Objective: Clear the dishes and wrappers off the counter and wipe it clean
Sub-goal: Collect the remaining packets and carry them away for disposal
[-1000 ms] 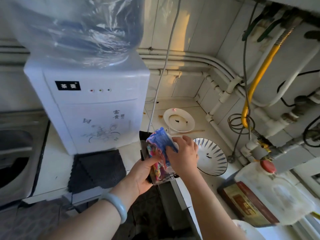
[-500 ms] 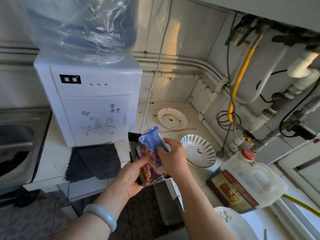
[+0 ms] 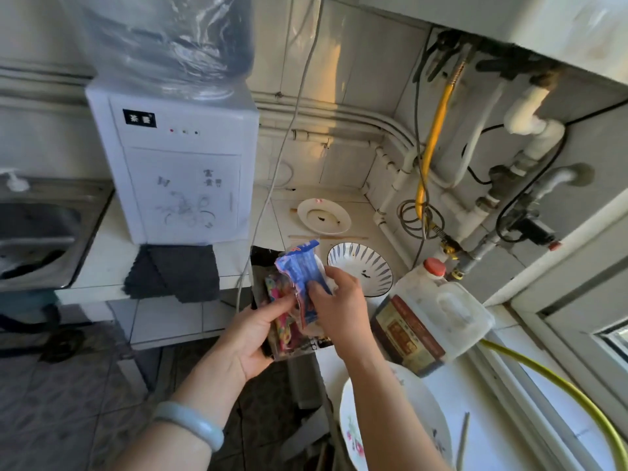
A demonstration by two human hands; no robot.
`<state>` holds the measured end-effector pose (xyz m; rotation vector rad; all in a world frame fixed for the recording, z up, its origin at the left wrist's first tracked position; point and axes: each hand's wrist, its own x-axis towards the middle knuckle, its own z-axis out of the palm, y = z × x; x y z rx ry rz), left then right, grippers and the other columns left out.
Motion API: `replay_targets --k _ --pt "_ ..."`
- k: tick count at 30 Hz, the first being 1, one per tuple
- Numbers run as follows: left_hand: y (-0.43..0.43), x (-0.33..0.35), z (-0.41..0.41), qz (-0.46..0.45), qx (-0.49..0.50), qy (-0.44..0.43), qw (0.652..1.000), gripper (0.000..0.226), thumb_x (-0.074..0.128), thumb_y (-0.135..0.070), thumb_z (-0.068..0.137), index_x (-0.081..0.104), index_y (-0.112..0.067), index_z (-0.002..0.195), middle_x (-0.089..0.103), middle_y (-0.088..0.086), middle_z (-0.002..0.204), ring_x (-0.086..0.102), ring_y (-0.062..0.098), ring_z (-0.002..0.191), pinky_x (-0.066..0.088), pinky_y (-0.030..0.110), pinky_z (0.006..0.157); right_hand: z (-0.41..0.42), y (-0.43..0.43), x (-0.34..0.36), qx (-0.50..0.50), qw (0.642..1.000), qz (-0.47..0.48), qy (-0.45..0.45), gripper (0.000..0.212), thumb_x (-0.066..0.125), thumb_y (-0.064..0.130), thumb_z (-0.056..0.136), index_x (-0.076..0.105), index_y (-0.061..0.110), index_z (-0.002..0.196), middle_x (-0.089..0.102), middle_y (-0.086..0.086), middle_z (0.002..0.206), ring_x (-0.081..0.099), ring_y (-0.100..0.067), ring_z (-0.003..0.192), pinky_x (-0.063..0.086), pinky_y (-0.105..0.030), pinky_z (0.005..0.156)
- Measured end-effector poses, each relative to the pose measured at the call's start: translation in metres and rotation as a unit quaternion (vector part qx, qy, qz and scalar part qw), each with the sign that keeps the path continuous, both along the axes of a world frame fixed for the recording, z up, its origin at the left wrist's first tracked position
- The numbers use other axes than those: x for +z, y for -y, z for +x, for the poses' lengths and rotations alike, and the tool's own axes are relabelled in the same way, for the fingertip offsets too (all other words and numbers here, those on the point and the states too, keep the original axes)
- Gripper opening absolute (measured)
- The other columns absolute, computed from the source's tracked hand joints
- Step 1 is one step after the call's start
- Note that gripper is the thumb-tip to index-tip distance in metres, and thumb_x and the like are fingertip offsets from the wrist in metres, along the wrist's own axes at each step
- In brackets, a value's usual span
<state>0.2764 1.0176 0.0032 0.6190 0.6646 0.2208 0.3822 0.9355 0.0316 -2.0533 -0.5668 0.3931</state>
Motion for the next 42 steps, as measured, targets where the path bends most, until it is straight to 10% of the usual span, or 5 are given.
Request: replay_targets --k 27,42 --pt "0.118 0.000 -0.172 0.009 0.122 -0.017 0.992 0.051 0.076 -0.018 0.074 0.063 -0.003 0.121 0.070 0.020 0.113 0.068 0.036 0.104 0.053 0.048 0.089 -0.141 0.087 -0.012 0.161 0.987 0.012 0.019 0.028 0.060 0.037 0.085 0.065 0.031 0.112 0.060 0.002 0.114 0.062 -0.019 0.106 0.055 -0.039 0.086" --pt "0.154 -0.012 -0.400 -0.019 0.216 -0.012 0.976 0.054 0.072 -0.019 0.073 0.063 -0.002 0.123 0.066 0.024 0.118 0.066 0.037 0.105 0.056 0.045 0.086 -0.362 0.096 -0.030 0.263 0.965 0.009 -0.002 0.033 0.057 0.047 0.074 0.067 0.031 0.101 0.068 0.004 0.101 0.063 -0.019 0.103 0.055 -0.045 0.086"
